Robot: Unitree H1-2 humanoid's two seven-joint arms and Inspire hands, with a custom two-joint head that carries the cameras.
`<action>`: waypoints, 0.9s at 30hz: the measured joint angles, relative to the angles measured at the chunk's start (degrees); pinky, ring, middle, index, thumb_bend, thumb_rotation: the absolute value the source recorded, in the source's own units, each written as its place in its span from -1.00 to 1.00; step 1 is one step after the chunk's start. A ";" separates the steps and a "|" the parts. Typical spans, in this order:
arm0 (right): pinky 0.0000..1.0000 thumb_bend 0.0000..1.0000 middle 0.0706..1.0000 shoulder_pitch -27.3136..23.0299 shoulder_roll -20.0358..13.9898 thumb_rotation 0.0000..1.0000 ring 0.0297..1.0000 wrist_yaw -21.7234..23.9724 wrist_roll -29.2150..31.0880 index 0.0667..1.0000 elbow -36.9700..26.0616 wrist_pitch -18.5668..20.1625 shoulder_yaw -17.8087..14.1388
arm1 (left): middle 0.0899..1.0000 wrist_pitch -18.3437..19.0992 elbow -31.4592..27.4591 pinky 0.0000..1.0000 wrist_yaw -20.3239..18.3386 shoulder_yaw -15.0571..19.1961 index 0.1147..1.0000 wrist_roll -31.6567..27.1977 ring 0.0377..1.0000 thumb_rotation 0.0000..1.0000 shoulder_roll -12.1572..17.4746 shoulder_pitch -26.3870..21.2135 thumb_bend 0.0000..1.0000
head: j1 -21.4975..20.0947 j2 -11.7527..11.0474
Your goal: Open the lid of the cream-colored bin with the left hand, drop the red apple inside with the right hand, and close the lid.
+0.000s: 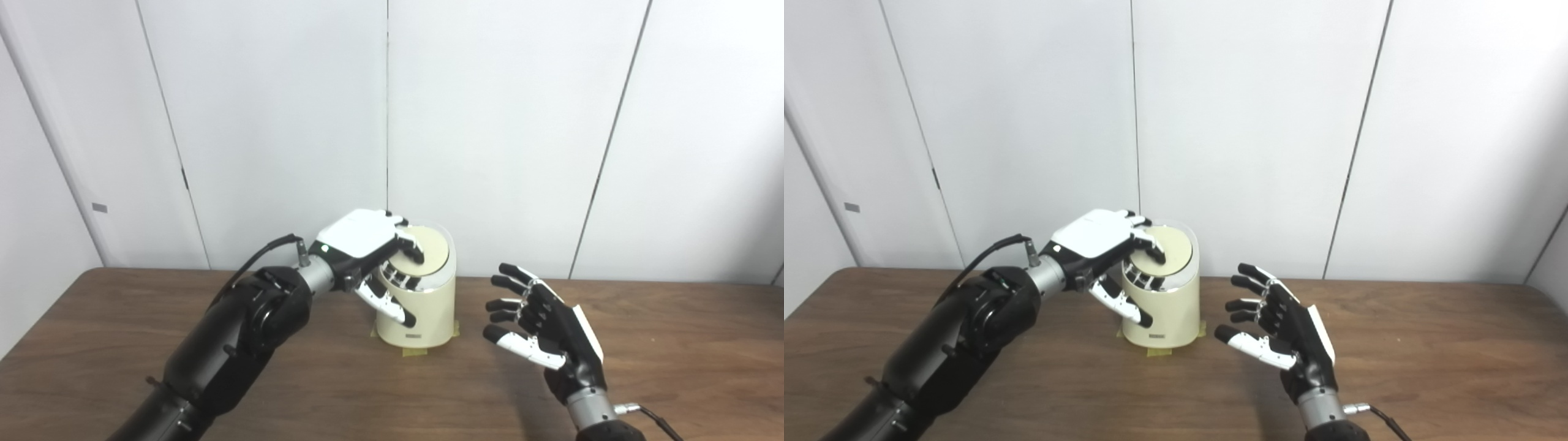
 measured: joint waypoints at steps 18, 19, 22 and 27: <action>0.12 0.74 0.51 0.01 -0.08 -0.48 0.20 -0.21 -0.11 0.53 -0.37 0.00 0.24 | 0.59 0.46 -0.31 1.00 1.79 -2.47 0.54 7.28 0.97 -0.11 -0.34 1.68 0.98 | -0.26 0.61; 0.13 0.74 0.51 0.01 -0.08 -0.48 0.20 -0.22 -0.10 0.54 -0.38 0.01 0.24 | 0.59 0.50 -0.31 1.00 1.92 -2.58 0.53 7.39 0.97 -0.11 -0.35 1.79 0.98 | -0.26 0.62; 0.14 0.73 0.51 0.01 -0.08 -0.48 0.21 -0.20 -0.05 0.55 -0.41 0.00 0.24 | 0.61 0.74 -0.47 1.00 1.97 -2.77 0.55 7.50 0.99 -0.09 -0.39 1.98 0.97 | -0.26 0.62; 0.10 0.73 0.50 -0.01 -0.12 -0.47 0.20 -0.16 0.05 0.54 -0.35 -0.12 0.23 | 0.55 0.93 -3.03 1.00 2.87 -0.84 0.49 5.45 0.91 -0.14 -0.55 3.90 0.90 | -0.26 0.62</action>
